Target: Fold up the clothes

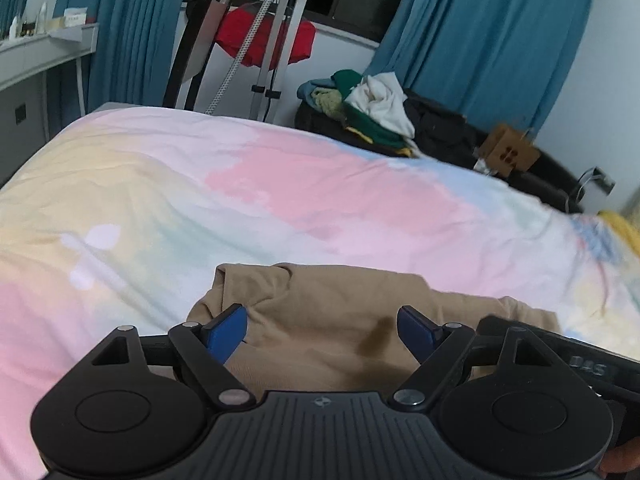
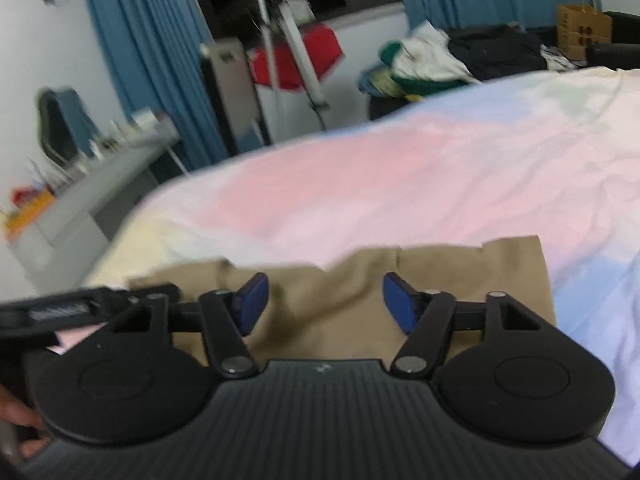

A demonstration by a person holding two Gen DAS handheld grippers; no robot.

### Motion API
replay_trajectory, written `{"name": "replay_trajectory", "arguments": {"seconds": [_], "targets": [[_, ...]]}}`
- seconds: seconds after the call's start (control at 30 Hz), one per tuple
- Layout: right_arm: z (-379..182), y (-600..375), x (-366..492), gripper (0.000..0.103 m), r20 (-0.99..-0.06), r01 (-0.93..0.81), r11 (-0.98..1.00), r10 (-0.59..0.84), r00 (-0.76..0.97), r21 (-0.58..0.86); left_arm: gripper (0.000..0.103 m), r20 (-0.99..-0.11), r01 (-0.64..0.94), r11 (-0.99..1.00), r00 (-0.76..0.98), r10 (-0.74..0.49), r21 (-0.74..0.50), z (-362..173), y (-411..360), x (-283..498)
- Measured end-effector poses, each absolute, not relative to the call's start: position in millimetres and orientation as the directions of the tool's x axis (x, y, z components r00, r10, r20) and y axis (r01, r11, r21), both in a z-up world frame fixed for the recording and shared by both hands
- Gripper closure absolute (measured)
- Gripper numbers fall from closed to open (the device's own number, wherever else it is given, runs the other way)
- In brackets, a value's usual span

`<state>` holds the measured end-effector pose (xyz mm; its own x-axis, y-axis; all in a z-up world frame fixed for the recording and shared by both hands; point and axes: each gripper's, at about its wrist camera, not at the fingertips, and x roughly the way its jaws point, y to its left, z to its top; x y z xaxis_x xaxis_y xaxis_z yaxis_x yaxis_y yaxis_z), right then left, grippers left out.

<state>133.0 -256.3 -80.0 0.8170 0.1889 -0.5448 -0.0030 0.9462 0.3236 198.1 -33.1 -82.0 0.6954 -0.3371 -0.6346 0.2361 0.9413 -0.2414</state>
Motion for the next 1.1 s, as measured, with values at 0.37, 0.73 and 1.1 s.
{"name": "replay_trajectory", "arguments": {"seconds": [0.37, 0.73, 1.1], "targets": [[-72, -241, 105, 0.059, -0.57, 0.002, 0.966, 0.151, 0.808, 0.258, 0.019, -0.648, 0.261, 0.952, 0.7, -0.301, -0.161, -70, -26, 158], [-75, -237, 90, 0.06, -0.599, -0.014, 0.969, 0.164, 0.784, 0.248, 0.019, -0.685, 0.276, 0.958, 0.682, -0.256, -0.083, -78, -33, 130], [-83, -256, 95, 0.059, -0.595, 0.02, 0.922, 0.233, 0.77, 0.387, 0.018, -0.672, 0.159, 0.901, 0.616, -0.411, -0.404, -48, 10, 98]]}}
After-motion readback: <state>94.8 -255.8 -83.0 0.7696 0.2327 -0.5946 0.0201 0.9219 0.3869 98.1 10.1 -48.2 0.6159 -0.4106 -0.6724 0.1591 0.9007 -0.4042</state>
